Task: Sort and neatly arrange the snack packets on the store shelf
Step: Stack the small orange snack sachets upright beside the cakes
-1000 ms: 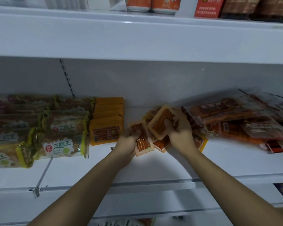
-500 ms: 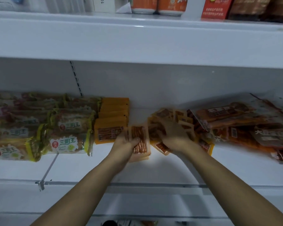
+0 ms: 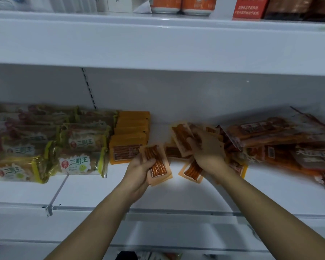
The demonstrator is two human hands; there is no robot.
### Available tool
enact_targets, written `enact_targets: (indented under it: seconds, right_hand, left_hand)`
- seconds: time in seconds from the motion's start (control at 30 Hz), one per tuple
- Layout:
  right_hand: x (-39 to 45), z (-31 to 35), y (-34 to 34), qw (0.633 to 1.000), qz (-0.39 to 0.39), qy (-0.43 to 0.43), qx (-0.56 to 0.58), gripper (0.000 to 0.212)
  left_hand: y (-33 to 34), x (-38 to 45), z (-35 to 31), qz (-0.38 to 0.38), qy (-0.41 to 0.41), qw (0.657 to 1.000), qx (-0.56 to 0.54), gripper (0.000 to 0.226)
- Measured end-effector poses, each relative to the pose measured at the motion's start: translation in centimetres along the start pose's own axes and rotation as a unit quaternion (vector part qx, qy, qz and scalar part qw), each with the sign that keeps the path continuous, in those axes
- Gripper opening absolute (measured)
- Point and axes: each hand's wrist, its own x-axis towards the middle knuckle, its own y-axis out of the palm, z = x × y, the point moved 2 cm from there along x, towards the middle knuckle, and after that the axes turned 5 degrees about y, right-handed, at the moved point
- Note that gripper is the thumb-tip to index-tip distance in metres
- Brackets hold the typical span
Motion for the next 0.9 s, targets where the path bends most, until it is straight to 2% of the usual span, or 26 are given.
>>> enact_targets:
  seconds: [0.03, 0.1, 0.2, 0.3, 0.37, 0.47, 0.6, 0.67, 0.73, 0.77, 0.8, 0.9]
  right_hand:
    - [-0.4, 0.2, 0.0, 0.996, 0.000, 0.034, 0.088, 0.011]
    - [-1.2, 0.7, 1.4, 0.968, 0.052, 0.115, 0.217, 0.013]
    - [-2.4, 0.8, 4.2, 0.942, 0.088, 0.176, 0.271, 0.014]
    - [-1.5, 0.6, 4.4, 0.965, 0.091, 0.157, 0.190, 0.010]
    - [-0.5, 0.7, 3.2, 0.976, 0.087, 0.135, 0.149, 0.006]
    - [0.6, 1.1, 1.7, 0.969, 0.064, 0.115, 0.208, 0.011]
    - [-1.2, 2.5, 3.9, 0.955, 0.139, 0.139, 0.224, 0.015]
    - [-1.4, 2.4, 5.1, 0.958, 0.131, 0.134, 0.217, 0.011]
    - [-0.2, 1.6, 5.2, 0.989, 0.113, 0.063, 0.065, 0.027]
    - [0.5, 1.2, 4.9, 0.992, 0.115, 0.033, -0.037, 0.024]
    - [1.2, 0.9, 4.5, 0.984, 0.139, 0.014, -0.112, 0.009]
    - [2.1, 0.2, 4.1, 0.931, 0.247, -0.013, -0.270, 0.034]
  left_hand:
    - [0.1, -0.2, 0.0, -0.003, 0.009, 1.000, 0.004, 0.037]
    - [0.3, -0.5, -0.1, -0.007, 0.028, 0.999, 0.017, 0.036]
    - [0.5, -0.9, -0.2, 0.011, 0.073, 0.995, 0.061, 0.035]
    - [0.6, -1.1, -0.3, 0.012, 0.075, 0.993, 0.093, 0.043]
    - [0.5, -1.1, -0.2, 0.005, 0.060, 0.995, 0.082, 0.037]
    - [0.4, -0.9, -0.3, -0.022, 0.057, 0.997, 0.054, 0.026]
    - [0.6, -1.3, -0.5, 0.004, 0.043, 0.999, 0.023, 0.032]
    - [0.5, -1.3, -0.4, 0.012, 0.049, 0.998, 0.037, 0.032]
    - [0.2, -0.9, -0.2, -0.007, 0.047, 0.998, 0.031, 0.031]
    - [0.1, -0.7, -0.2, -0.017, 0.045, 0.998, 0.029, 0.031]
    - [0.0, -0.5, -0.1, -0.025, 0.040, 0.999, 0.025, 0.032]
    - [0.1, -0.2, -0.1, -0.036, 0.027, 0.999, 0.005, 0.028]
